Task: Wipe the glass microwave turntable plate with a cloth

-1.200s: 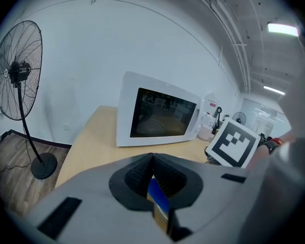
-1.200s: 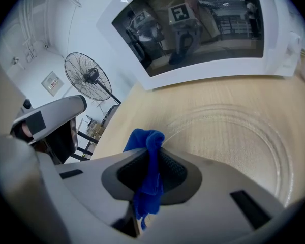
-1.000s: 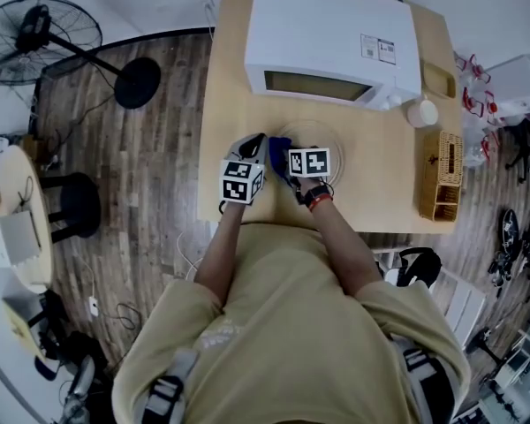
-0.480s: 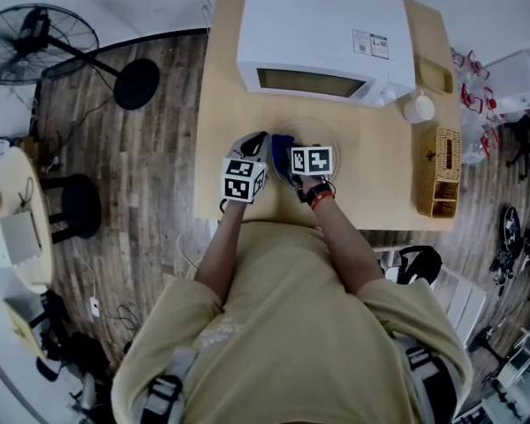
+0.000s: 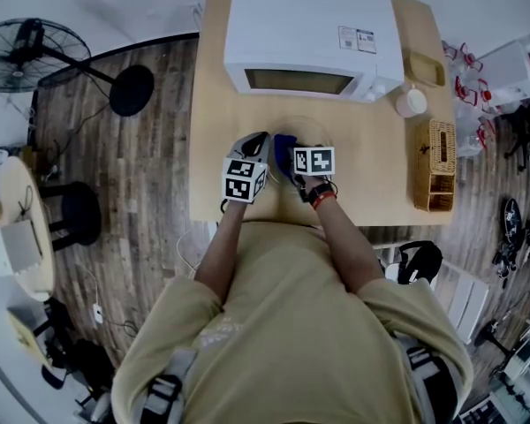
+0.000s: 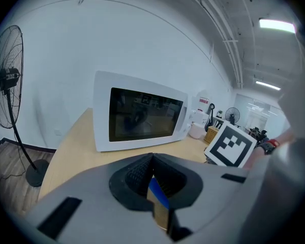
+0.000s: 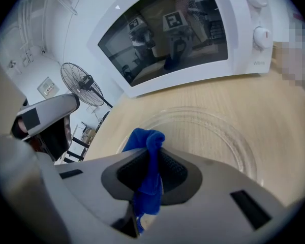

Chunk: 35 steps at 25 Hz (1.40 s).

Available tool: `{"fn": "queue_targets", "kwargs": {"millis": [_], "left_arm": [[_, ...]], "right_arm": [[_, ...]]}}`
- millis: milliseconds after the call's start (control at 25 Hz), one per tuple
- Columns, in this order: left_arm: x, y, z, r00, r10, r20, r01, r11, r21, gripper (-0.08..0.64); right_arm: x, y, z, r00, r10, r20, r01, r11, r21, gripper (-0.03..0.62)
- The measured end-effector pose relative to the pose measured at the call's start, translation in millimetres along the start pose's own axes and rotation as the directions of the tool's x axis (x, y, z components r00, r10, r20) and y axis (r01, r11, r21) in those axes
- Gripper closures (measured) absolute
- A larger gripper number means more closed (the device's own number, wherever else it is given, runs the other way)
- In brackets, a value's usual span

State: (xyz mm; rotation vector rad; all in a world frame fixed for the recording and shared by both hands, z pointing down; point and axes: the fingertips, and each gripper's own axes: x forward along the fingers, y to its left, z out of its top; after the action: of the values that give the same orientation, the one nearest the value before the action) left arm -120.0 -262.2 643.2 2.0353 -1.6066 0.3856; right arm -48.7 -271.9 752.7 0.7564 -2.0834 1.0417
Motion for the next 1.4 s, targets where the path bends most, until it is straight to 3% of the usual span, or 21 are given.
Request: {"fn": "queue_targets", "kwargs": {"millis": [1400], "left_arm": [[12,-38,2,0.996,-0.087,-0.011,0.087,0.995,0.041,0.541]], "right_arm": [[-48,-72,-7,0.988,-0.13,0.08,0.116,0.98,0.164,0.517]]}}
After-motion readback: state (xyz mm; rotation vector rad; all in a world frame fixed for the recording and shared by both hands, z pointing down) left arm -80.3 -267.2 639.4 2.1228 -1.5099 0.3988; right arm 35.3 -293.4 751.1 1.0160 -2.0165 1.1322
